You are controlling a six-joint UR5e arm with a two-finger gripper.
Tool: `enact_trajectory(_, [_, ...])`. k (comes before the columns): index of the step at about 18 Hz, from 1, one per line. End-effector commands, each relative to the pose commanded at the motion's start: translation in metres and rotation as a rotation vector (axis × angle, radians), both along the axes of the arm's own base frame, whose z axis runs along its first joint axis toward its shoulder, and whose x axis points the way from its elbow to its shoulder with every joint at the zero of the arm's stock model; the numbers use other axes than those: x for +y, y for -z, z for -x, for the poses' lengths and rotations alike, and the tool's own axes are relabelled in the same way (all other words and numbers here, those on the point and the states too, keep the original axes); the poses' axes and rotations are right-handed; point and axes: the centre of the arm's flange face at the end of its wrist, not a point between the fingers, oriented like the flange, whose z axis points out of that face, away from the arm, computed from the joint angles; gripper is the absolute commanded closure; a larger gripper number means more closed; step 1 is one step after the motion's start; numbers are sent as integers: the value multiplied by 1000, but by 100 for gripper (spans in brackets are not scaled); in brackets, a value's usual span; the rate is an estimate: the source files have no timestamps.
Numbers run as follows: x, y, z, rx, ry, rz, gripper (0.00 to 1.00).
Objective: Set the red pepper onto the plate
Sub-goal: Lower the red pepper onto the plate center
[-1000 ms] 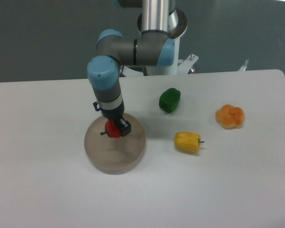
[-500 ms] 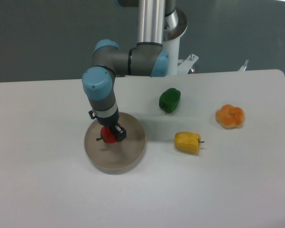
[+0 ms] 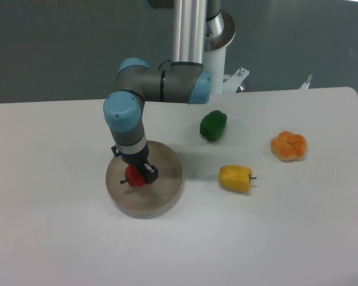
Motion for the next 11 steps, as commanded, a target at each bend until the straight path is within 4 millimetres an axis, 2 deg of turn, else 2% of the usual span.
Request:
enact_trajectory(8, [0,4,1,-1,5,6,52])
enact_trajectory(11, [-1,3,1,0,8,5,43])
